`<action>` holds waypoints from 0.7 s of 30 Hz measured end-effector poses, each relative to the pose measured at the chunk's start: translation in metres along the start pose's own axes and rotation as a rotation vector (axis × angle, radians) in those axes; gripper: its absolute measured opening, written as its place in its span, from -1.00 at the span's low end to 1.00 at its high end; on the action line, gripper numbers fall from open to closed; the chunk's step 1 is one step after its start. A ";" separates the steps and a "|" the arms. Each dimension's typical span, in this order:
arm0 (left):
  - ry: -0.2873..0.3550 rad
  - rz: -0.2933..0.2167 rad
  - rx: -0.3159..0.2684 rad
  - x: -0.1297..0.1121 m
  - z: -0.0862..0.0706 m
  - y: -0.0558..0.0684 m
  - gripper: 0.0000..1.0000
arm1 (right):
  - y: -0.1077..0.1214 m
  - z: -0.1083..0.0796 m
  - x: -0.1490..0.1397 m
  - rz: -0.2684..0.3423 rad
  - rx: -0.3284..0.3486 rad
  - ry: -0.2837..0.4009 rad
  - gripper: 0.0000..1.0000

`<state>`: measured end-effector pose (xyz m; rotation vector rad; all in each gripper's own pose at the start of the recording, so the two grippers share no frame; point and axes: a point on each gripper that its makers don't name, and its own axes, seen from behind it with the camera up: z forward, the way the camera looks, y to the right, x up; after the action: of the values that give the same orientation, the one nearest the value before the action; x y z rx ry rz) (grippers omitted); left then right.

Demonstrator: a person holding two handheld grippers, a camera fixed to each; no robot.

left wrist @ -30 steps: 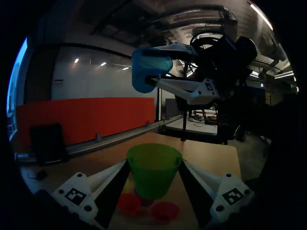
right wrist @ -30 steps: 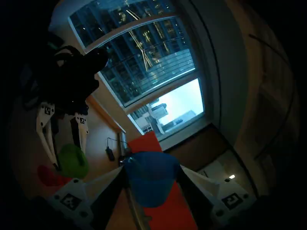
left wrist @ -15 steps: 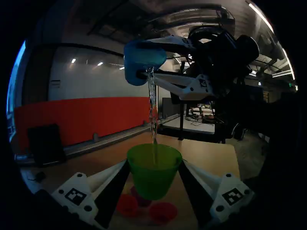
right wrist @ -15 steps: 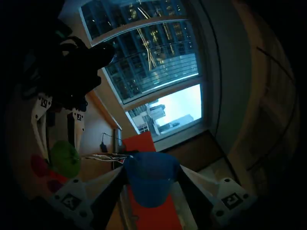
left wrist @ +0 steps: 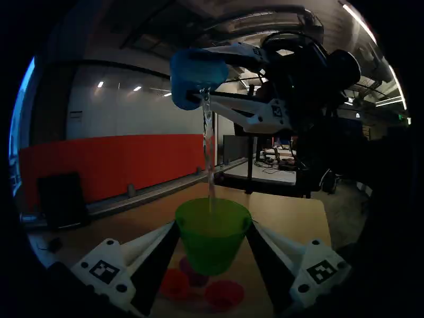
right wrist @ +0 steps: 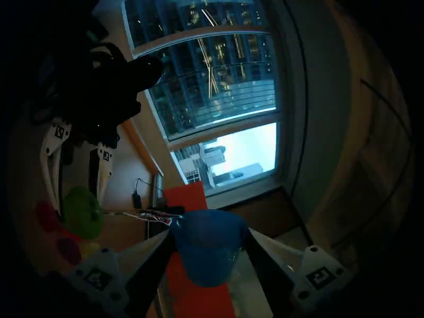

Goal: Pour water

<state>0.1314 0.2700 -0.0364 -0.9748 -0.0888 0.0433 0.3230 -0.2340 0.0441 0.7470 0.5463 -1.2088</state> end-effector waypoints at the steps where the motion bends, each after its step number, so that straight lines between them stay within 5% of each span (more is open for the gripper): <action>1: 0.000 0.000 0.000 0.000 0.000 0.000 0.73 | 0.001 0.000 0.000 -0.006 -0.002 0.000 0.81; 21: 0.013 0.000 -0.002 0.005 -0.002 -0.001 0.73 | 0.008 0.003 0.002 -0.110 -0.022 -0.005 0.81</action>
<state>0.1367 0.2681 -0.0369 -0.9769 -0.0773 0.0371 0.3316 -0.2359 0.0460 0.7022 0.6017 -1.3045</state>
